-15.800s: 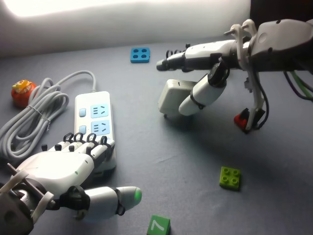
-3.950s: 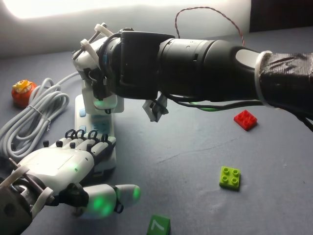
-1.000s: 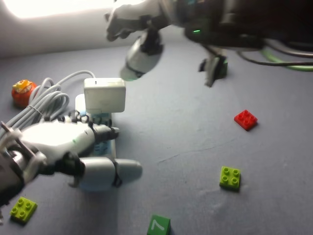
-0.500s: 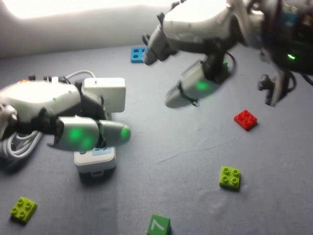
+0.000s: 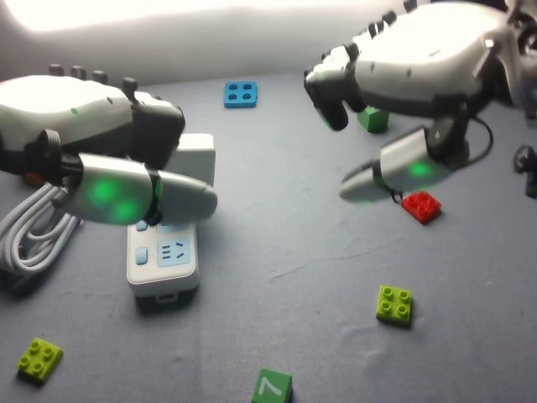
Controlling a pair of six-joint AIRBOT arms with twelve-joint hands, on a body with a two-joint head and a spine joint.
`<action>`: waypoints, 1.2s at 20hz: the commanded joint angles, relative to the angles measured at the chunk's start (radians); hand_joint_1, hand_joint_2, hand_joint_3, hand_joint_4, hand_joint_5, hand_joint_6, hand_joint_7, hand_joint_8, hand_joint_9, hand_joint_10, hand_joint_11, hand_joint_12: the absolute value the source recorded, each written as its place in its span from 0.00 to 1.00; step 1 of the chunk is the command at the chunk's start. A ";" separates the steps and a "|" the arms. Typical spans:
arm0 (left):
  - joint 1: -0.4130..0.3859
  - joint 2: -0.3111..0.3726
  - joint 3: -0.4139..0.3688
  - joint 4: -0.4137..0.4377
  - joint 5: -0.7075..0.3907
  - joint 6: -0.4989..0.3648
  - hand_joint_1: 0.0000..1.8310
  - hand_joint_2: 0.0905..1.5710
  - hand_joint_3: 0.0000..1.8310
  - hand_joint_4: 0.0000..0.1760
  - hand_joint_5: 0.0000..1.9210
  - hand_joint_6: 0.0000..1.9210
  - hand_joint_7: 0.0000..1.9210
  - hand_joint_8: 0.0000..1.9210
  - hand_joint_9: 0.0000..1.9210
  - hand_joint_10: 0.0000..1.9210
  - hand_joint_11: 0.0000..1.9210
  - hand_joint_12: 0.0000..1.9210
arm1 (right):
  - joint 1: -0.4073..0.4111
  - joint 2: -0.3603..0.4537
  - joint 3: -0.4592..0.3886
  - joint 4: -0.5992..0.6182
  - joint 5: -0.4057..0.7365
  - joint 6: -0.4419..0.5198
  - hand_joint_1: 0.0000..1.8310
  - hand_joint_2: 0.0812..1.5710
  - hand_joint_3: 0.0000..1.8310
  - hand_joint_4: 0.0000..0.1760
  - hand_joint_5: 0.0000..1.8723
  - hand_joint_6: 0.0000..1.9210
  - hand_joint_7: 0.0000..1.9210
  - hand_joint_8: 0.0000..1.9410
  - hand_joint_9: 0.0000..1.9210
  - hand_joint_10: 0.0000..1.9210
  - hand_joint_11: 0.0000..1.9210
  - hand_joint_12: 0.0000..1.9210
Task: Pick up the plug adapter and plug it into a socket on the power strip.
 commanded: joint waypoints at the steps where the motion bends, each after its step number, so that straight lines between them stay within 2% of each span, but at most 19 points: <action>1: -0.013 0.008 0.002 0.006 -0.021 0.000 0.07 0.71 0.00 0.00 0.19 1.00 0.20 1.00 0.22 1.00 0.24 1.00 | 0.003 0.011 -0.007 -0.014 0.084 -0.005 0.37 0.63 0.00 0.00 0.10 1.00 0.10 1.00 0.17 1.00 0.22 1.00; 2: -0.017 0.007 0.001 0.006 -0.026 0.000 0.04 0.72 0.00 0.00 0.20 1.00 0.22 1.00 0.23 1.00 0.23 1.00 | -0.006 0.021 -0.013 -0.014 0.089 -0.005 0.38 0.63 0.00 0.00 0.10 1.00 0.10 1.00 0.17 1.00 0.23 1.00; 4: -0.032 0.004 -0.008 0.006 -0.068 0.005 0.03 0.73 0.00 0.00 0.30 1.00 0.33 1.00 0.31 1.00 0.31 1.00 | -0.019 0.044 -0.024 -0.014 0.102 -0.005 0.40 0.63 0.00 0.00 0.12 1.00 0.09 1.00 0.17 1.00 0.26 1.00; 7: -0.046 0.002 -0.021 0.006 -0.128 0.011 0.01 0.75 0.00 0.00 0.46 0.98 0.52 0.99 0.46 1.00 0.44 1.00 | -0.019 0.071 -0.032 -0.014 0.121 -0.007 0.38 0.63 0.00 0.00 0.22 1.00 0.17 1.00 0.22 1.00 0.30 1.00; 8: -0.052 0.001 -0.024 0.006 -0.150 0.015 0.04 0.75 0.00 0.00 0.54 0.99 0.60 1.00 0.56 1.00 0.54 1.00 | -0.018 0.083 -0.035 -0.014 0.133 -0.007 0.36 0.63 0.00 0.00 0.24 1.00 0.21 1.00 0.26 1.00 0.34 1.00; 10: -0.072 -0.003 -0.019 0.006 -0.157 0.031 0.12 0.74 0.00 0.00 0.66 1.00 0.70 1.00 0.68 1.00 0.67 1.00 | -0.023 0.101 -0.039 -0.014 0.162 -0.011 0.32 0.65 0.00 0.00 0.26 1.00 0.25 1.00 0.28 1.00 0.37 1.00; 11: -0.079 -0.004 -0.017 0.006 -0.157 0.040 0.16 0.72 0.00 0.29 0.73 1.00 0.76 1.00 0.73 1.00 0.72 1.00 | -0.025 0.106 -0.040 -0.014 0.174 -0.015 0.31 0.65 0.00 0.00 0.32 1.00 0.31 1.00 0.33 1.00 0.40 1.00; 12: -0.083 -0.006 -0.016 0.006 -0.157 0.045 0.16 0.72 0.00 0.29 0.73 1.00 0.76 1.00 0.73 1.00 0.72 1.00 | -0.028 0.112 -0.041 -0.014 0.182 -0.019 0.31 0.65 0.00 0.00 0.32 1.00 0.31 1.00 0.33 1.00 0.40 1.00; 13: -0.085 -0.007 -0.016 0.006 -0.157 0.052 0.18 0.72 0.00 0.48 0.78 1.00 0.81 1.00 0.80 1.00 0.79 1.00 | -0.031 0.117 -0.041 -0.014 0.190 -0.021 0.28 0.67 0.00 0.00 0.44 1.00 0.43 1.00 0.43 1.00 0.48 1.00; 14: -0.086 -0.007 -0.016 0.006 -0.157 0.056 0.19 0.73 0.00 0.55 0.77 1.00 0.80 1.00 0.81 1.00 0.81 1.00 | -0.035 0.124 -0.041 -0.014 0.205 -0.023 0.27 0.68 0.00 0.00 0.50 1.00 0.50 1.00 0.50 1.00 0.55 1.00; 15: -0.086 -0.007 -0.016 0.006 -0.157 0.056 0.20 0.73 0.00 0.91 0.75 1.00 0.79 1.00 0.81 1.00 0.81 1.00 | -0.040 0.130 -0.041 -0.014 0.219 -0.024 0.26 0.69 0.00 0.00 0.53 1.00 0.54 1.00 0.54 1.00 0.60 1.00; 16: -0.086 -0.007 -0.016 0.006 -0.157 0.058 0.20 0.74 0.00 0.98 0.75 1.00 0.80 1.00 0.82 1.00 0.82 1.00 | -0.046 0.138 -0.041 -0.014 0.239 -0.025 0.26 0.70 0.00 0.00 0.55 1.00 0.57 1.00 0.57 1.00 0.63 1.00; 17: -0.087 -0.007 -0.017 0.006 -0.156 0.064 0.20 0.75 0.00 1.00 0.76 1.00 0.81 1.00 0.83 1.00 0.84 1.00 | -0.051 0.149 -0.041 -0.014 0.263 -0.026 0.24 0.72 0.00 0.00 0.59 1.00 0.61 1.00 0.62 1.00 0.68 1.00; 19: -0.087 -0.007 -0.019 0.006 -0.156 0.065 0.24 0.75 0.00 1.00 0.77 1.00 0.82 1.00 0.84 1.00 0.85 1.00 | -0.061 0.168 -0.041 -0.014 0.319 -0.029 0.21 0.74 0.00 0.00 0.64 1.00 0.67 1.00 0.68 1.00 0.72 1.00; 22: -0.082 -0.007 -0.019 0.006 -0.156 0.065 0.30 0.80 0.01 1.00 0.77 1.00 0.83 1.00 0.85 1.00 0.87 1.00 | -0.086 0.194 -0.041 -0.014 0.419 -0.047 0.18 0.78 0.00 0.00 0.67 1.00 0.71 1.00 0.73 1.00 0.76 1.00; 23: -0.081 -0.007 -0.018 0.006 -0.156 0.065 0.40 0.81 0.00 1.00 0.76 1.00 0.82 1.00 0.85 1.00 0.87 1.00 | -0.096 0.198 -0.040 -0.014 0.447 -0.054 0.20 0.82 0.00 0.15 0.68 1.00 0.72 1.00 0.74 1.00 0.78 1.00; 24: -0.078 -0.007 -0.018 0.006 -0.156 0.065 0.45 0.82 0.01 1.00 0.76 1.00 0.82 1.00 0.86 1.00 0.88 1.00 | -0.109 0.200 -0.040 -0.021 0.489 -0.063 0.22 0.83 0.00 0.58 0.69 1.00 0.73 1.00 0.76 1.00 0.79 1.00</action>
